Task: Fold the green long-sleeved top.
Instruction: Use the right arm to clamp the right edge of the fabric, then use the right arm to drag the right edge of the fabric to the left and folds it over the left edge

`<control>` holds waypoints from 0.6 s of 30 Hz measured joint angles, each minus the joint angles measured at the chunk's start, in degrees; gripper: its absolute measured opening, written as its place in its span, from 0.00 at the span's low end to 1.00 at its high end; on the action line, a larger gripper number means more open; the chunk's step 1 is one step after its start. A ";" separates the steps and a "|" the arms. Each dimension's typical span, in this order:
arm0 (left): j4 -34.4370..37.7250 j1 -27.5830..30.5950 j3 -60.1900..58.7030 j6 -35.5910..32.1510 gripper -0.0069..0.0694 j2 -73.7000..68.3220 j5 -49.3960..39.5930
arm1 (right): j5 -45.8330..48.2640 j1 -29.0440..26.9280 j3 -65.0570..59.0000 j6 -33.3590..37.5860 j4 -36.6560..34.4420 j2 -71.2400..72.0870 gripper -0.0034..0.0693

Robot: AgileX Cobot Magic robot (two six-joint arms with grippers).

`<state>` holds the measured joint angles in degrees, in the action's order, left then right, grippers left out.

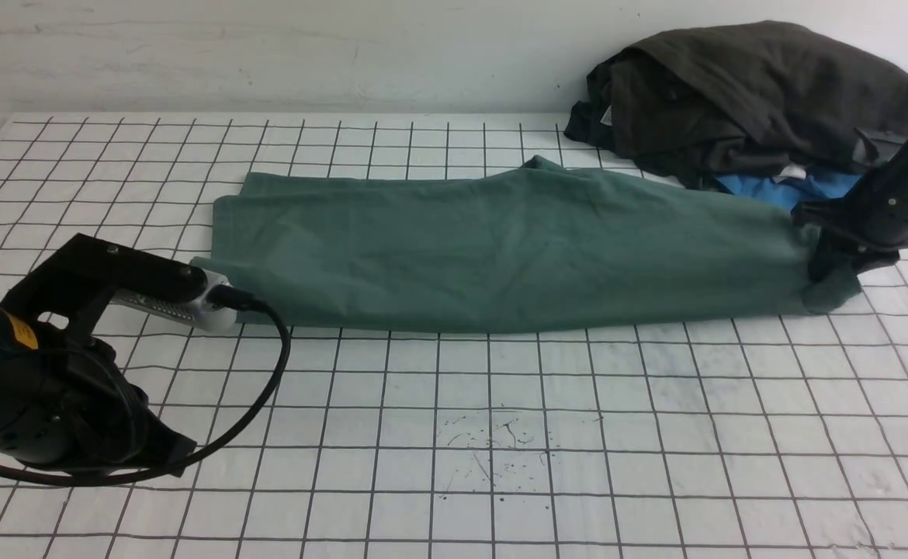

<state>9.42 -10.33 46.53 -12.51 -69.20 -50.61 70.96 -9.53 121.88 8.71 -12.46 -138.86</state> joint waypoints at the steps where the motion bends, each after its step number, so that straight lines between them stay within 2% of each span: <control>1: 0.00 0.00 0.00 0.00 0.08 0.52 -0.73 | 0.11 0.09 0.00 0.00 0.43 0.72 0.10; 6: 0.01 0.00 -0.06 0.00 0.08 4.85 -2.46 | 0.16 0.36 -1.48 -0.16 5.92 7.27 0.08; 8: 0.01 0.00 -0.06 0.00 0.08 9.38 -2.61 | 0.16 0.23 -5.29 -0.73 12.46 14.15 0.08; 11: 0.01 0.00 -0.06 0.00 0.08 14.56 -2.61 | 0.53 -0.55 -9.00 -1.81 16.90 20.73 0.08; 15: 0.06 0.00 -0.06 0.00 0.08 19.48 -1.71 | 1.25 -0.11 -9.92 -4.15 17.22 26.48 0.08; 18: 0.06 0.00 -0.06 0.00 0.08 20.10 -1.37 | 1.68 4.02 -6.86 -5.01 14.55 27.98 0.08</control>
<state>9.49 -10.33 46.46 -12.51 -49.10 -51.98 72.64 -5.50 115.01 3.70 2.09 -110.88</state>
